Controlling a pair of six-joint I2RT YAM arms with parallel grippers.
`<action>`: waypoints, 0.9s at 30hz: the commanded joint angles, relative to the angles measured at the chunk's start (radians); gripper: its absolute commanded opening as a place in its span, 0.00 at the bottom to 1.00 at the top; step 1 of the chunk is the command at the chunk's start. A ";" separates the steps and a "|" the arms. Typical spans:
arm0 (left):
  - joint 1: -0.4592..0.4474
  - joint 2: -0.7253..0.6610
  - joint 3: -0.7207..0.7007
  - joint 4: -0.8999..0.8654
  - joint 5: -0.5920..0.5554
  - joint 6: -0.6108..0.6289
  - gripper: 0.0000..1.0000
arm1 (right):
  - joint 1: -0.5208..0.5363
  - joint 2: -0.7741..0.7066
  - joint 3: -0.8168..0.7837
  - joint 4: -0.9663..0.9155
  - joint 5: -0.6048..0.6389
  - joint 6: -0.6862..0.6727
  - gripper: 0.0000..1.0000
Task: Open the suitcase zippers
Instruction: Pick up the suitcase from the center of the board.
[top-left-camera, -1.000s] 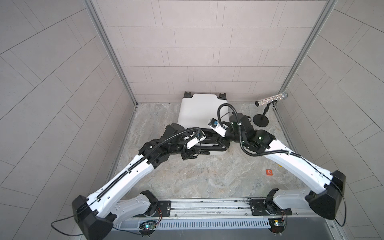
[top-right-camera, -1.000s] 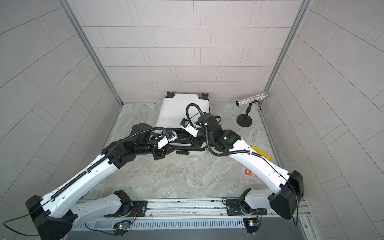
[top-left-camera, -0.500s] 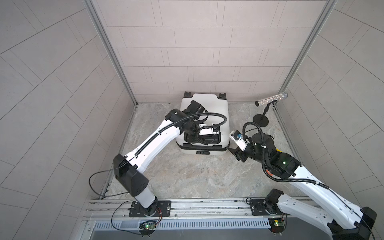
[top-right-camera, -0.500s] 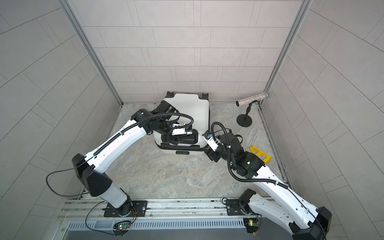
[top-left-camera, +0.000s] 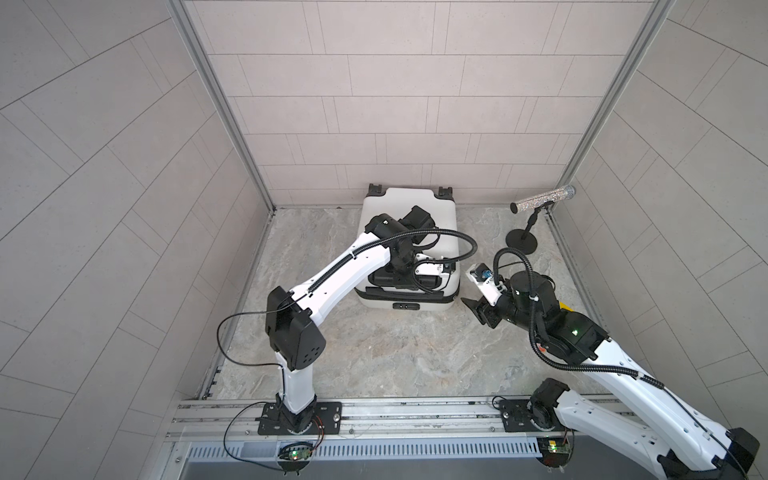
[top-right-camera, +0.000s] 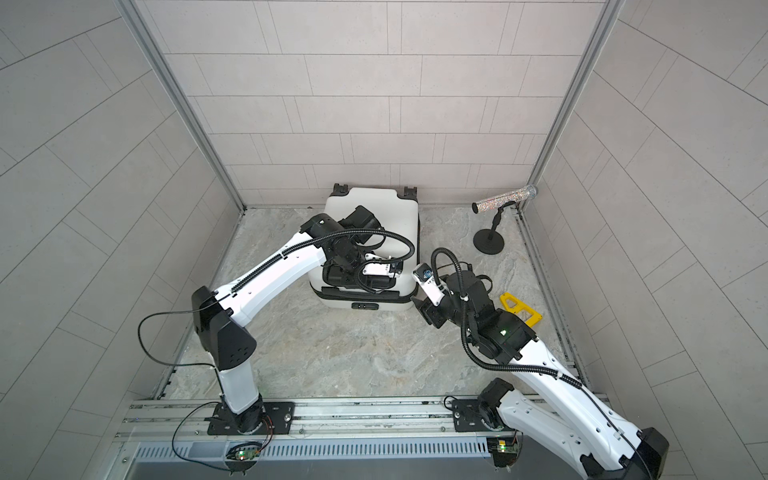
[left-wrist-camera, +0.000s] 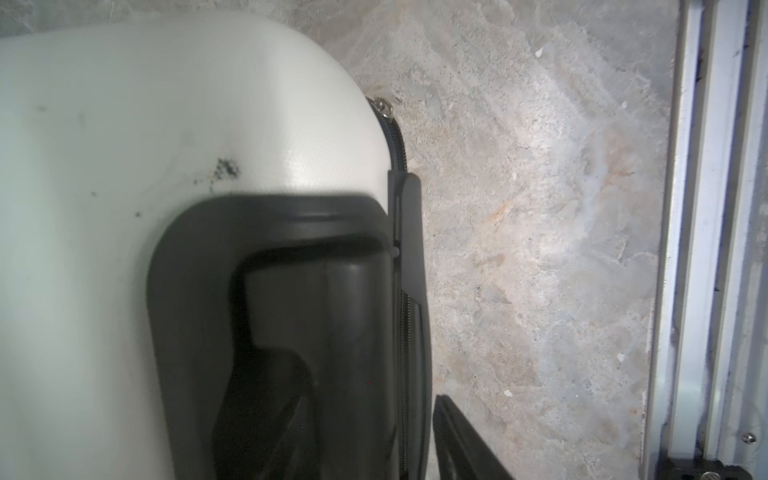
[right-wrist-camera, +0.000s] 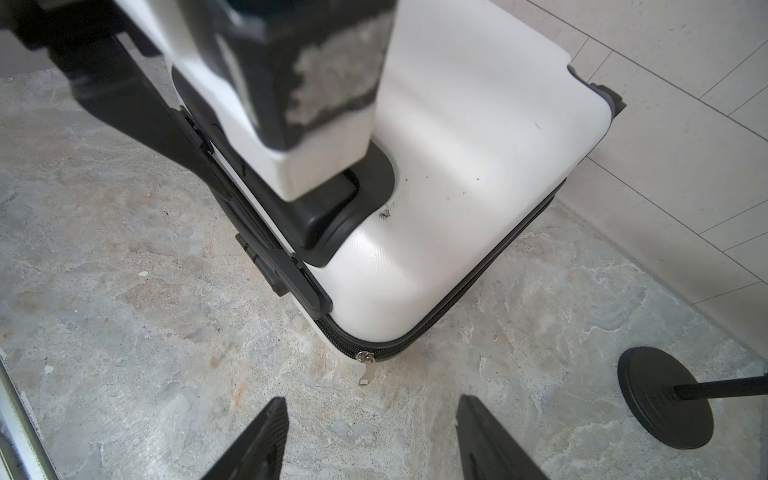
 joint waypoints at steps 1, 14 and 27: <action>-0.007 0.033 0.035 -0.012 -0.047 -0.046 0.52 | -0.006 -0.031 -0.010 0.009 0.000 0.028 0.67; -0.022 0.043 0.057 -0.001 -0.018 -0.075 0.17 | -0.007 -0.094 -0.116 0.141 0.033 0.077 0.63; 0.053 -0.124 0.001 -0.014 0.155 -0.077 0.07 | -0.007 -0.089 -0.337 0.385 -0.047 0.139 0.60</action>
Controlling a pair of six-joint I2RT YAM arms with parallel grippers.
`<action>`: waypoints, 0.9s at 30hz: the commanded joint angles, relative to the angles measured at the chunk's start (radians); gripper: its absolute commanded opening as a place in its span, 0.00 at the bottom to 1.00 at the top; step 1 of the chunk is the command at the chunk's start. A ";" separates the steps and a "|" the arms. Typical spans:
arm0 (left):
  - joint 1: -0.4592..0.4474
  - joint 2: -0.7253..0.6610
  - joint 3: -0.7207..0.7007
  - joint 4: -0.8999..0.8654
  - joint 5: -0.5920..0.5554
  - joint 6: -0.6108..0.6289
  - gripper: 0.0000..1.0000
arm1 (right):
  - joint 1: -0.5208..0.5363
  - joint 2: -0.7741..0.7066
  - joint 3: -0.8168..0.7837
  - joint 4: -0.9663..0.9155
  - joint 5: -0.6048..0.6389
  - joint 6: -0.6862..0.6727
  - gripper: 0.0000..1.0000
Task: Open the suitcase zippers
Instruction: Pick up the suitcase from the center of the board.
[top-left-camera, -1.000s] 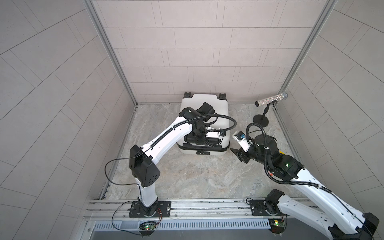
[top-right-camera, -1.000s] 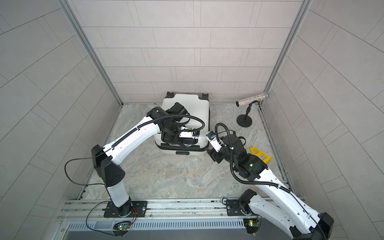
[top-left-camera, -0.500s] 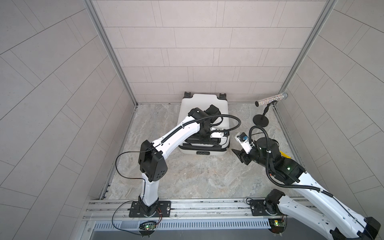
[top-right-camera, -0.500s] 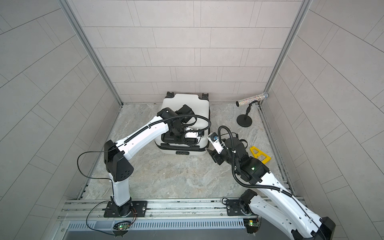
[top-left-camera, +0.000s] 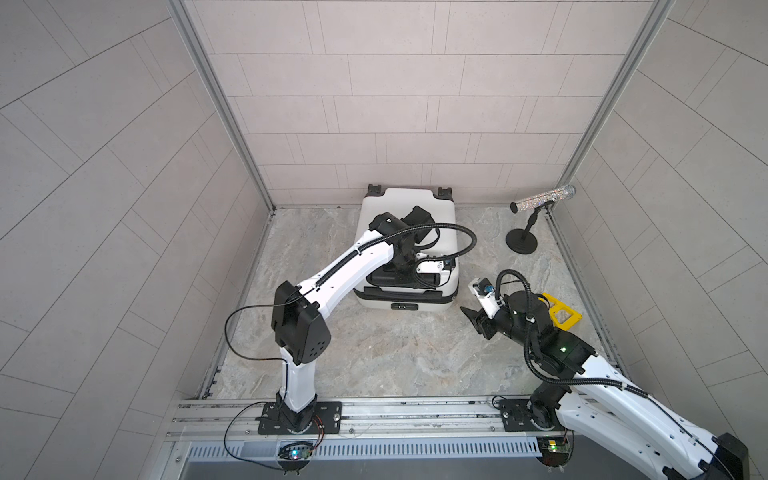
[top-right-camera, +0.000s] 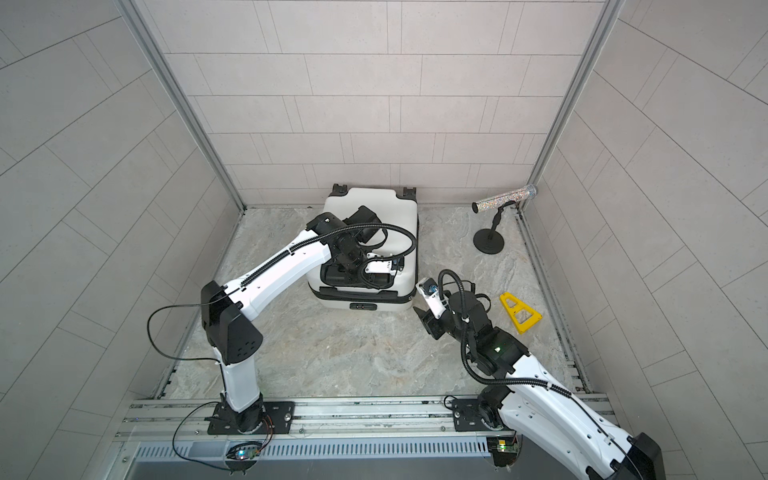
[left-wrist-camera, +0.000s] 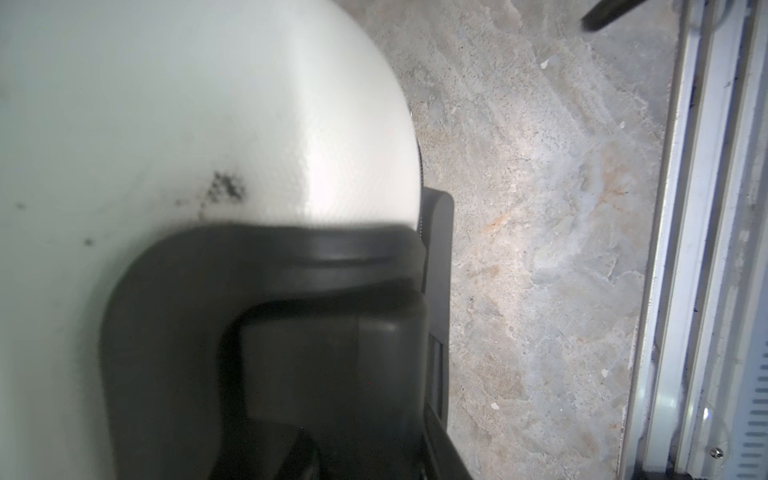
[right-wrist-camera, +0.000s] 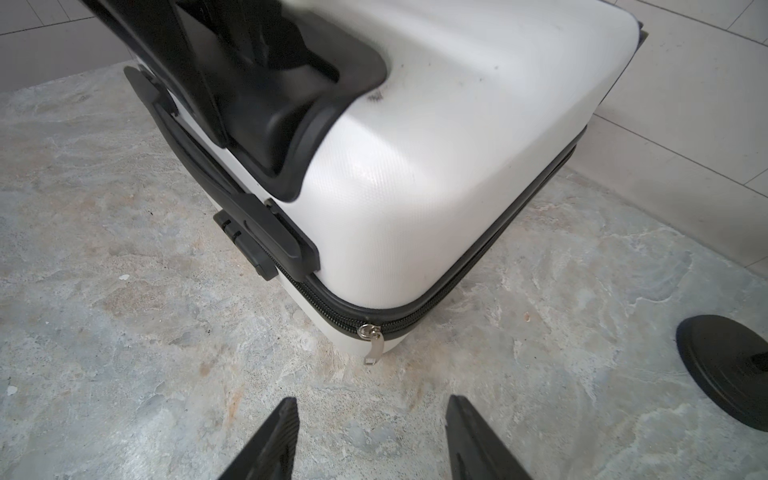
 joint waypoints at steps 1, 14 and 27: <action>0.031 -0.140 0.002 -0.008 0.089 -0.036 0.07 | -0.002 0.007 -0.049 0.142 -0.050 0.058 0.61; 0.083 -0.251 -0.123 0.027 0.181 -0.018 0.07 | -0.002 0.230 -0.191 0.530 -0.176 0.153 0.57; 0.086 -0.273 -0.147 0.038 0.238 -0.010 0.07 | -0.003 0.294 -0.200 0.680 -0.278 0.161 0.47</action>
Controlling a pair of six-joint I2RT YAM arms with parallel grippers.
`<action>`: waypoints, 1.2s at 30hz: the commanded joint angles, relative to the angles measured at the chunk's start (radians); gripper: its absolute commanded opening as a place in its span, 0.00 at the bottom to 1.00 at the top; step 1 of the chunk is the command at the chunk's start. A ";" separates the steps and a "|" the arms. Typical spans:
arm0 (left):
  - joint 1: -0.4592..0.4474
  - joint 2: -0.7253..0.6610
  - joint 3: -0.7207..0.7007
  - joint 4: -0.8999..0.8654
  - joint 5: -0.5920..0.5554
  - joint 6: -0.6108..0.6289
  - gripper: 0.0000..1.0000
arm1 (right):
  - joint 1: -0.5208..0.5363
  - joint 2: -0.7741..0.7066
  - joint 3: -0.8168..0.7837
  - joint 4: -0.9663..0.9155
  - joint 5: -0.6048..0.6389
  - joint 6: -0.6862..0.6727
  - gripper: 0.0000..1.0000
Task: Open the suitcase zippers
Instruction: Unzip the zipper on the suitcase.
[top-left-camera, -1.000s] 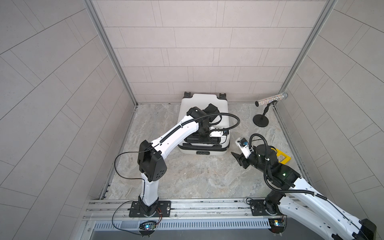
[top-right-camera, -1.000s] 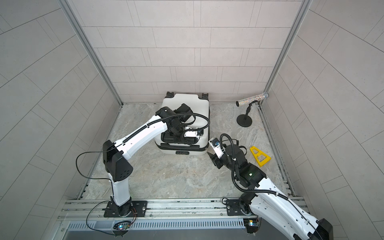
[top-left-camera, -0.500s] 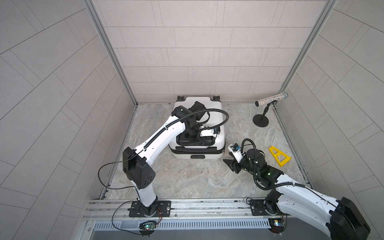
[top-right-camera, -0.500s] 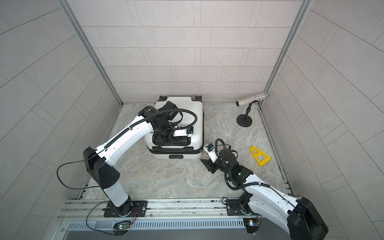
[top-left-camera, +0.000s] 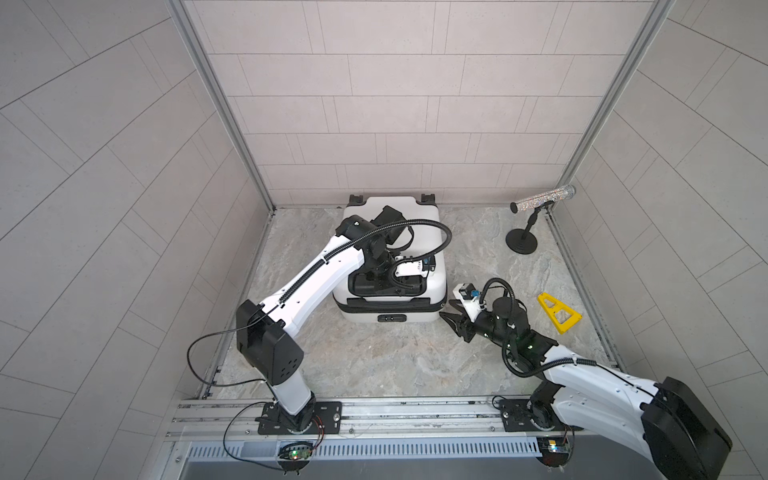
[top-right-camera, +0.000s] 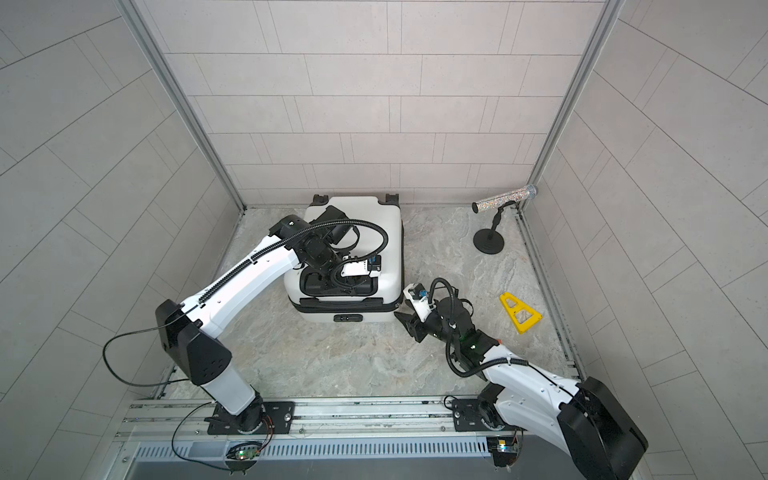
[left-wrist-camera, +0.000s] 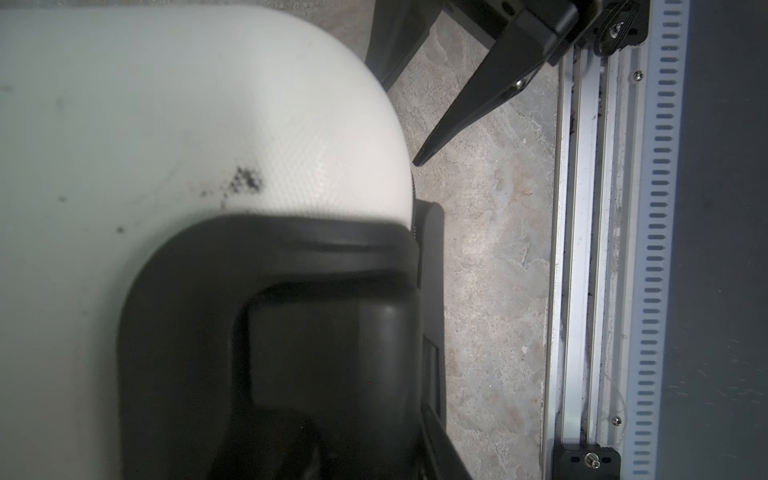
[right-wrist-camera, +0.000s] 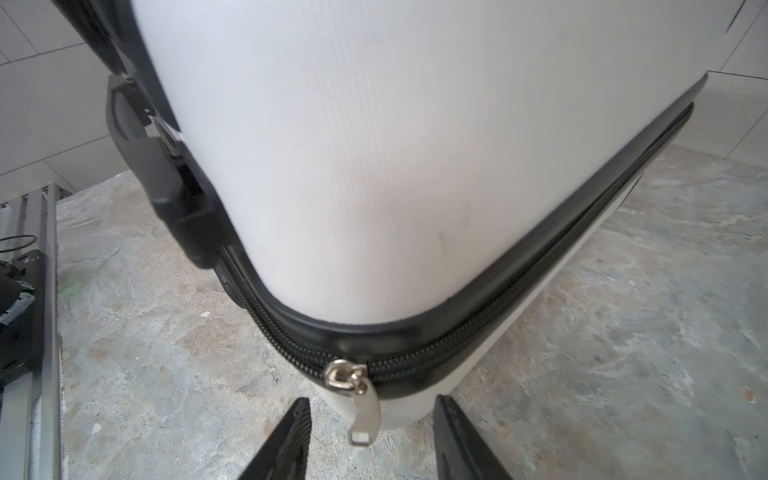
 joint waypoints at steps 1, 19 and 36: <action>0.007 -0.079 0.025 0.059 0.087 -0.010 0.07 | -0.002 0.010 0.002 0.062 -0.036 0.015 0.45; 0.006 -0.082 0.029 0.059 0.119 -0.009 0.07 | -0.003 -0.012 0.013 -0.023 0.077 -0.009 0.06; 0.006 -0.076 0.022 0.062 0.153 -0.006 0.07 | -0.002 0.005 0.024 0.022 0.024 -0.031 0.24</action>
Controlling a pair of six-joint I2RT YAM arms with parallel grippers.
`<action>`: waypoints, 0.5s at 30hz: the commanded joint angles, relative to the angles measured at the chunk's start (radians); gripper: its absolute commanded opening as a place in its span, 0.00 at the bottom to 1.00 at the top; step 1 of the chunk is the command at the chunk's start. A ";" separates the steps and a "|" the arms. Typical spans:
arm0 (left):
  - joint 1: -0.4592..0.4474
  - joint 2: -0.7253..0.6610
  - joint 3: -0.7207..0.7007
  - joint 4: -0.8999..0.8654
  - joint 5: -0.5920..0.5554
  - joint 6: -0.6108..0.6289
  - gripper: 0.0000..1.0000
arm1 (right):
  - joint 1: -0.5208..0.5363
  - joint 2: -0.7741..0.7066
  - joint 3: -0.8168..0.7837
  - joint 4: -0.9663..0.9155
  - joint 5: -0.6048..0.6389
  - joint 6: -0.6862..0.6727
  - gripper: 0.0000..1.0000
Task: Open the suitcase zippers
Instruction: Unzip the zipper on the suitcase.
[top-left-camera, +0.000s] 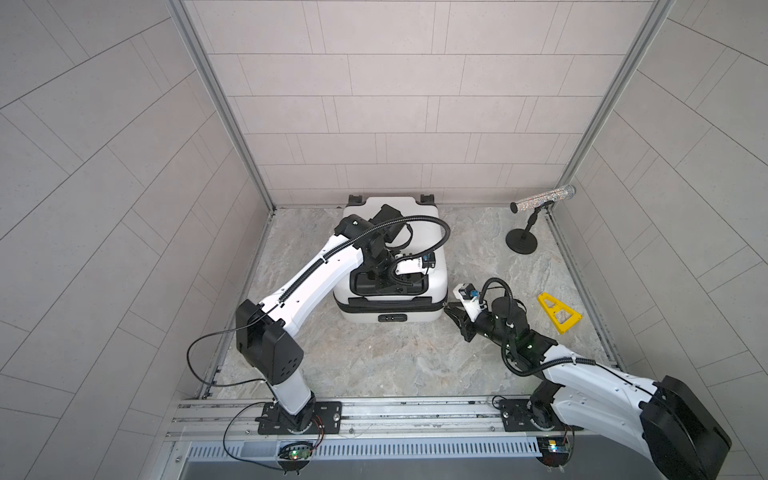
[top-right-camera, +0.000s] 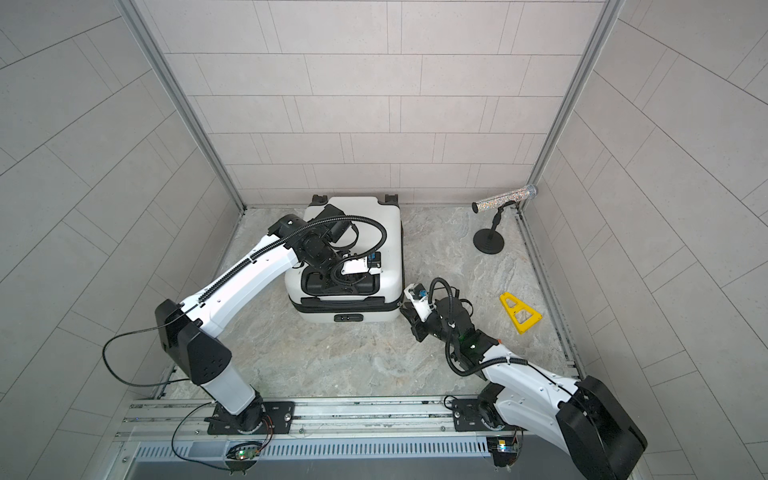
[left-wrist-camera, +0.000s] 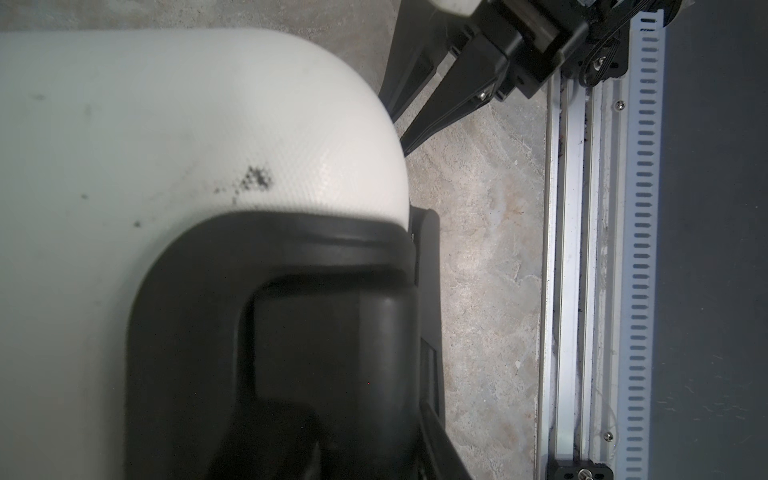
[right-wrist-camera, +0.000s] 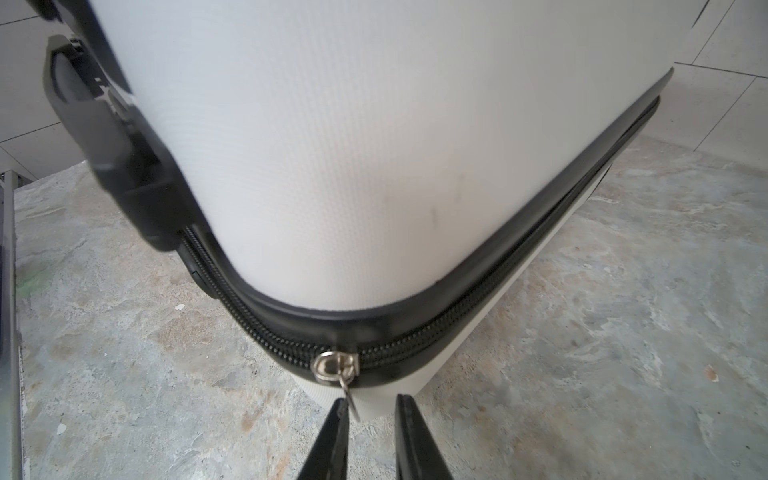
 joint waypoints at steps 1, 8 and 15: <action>0.000 -0.075 0.023 0.043 0.112 0.010 0.07 | -0.003 0.005 0.026 0.062 -0.033 -0.003 0.23; 0.000 -0.078 0.016 0.053 0.105 0.004 0.07 | -0.003 -0.008 0.025 0.060 -0.040 0.015 0.06; 0.001 -0.091 0.004 0.065 0.065 -0.012 0.07 | -0.014 -0.022 0.088 -0.159 0.111 0.065 0.00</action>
